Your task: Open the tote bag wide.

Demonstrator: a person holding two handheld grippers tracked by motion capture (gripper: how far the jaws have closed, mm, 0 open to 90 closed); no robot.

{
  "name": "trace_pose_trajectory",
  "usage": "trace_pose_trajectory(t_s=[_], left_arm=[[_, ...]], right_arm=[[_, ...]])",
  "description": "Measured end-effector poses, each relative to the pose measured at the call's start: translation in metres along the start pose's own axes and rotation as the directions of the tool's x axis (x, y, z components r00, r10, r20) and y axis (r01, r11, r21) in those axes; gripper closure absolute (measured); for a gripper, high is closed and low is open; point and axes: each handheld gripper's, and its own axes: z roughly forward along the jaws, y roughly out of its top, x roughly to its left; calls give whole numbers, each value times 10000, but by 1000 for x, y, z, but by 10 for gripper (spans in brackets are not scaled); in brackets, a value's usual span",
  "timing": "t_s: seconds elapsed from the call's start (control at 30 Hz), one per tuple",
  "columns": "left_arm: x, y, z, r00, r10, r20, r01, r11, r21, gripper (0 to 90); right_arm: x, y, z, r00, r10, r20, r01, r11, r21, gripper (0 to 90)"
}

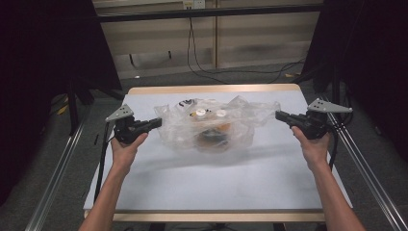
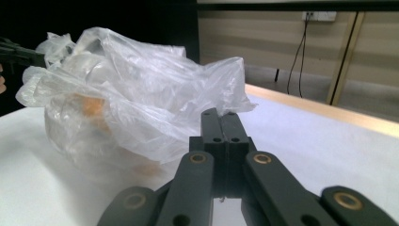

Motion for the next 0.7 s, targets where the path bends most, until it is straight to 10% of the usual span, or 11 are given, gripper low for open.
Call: trace_pose_trajectory(t_s=[0.7], left_arm=[[4,-26,32,9993,-230,-311,252,9969,749,900]], right_arm=[[-12,-32,33,9994,345,100,-355,9922,1196,900]])
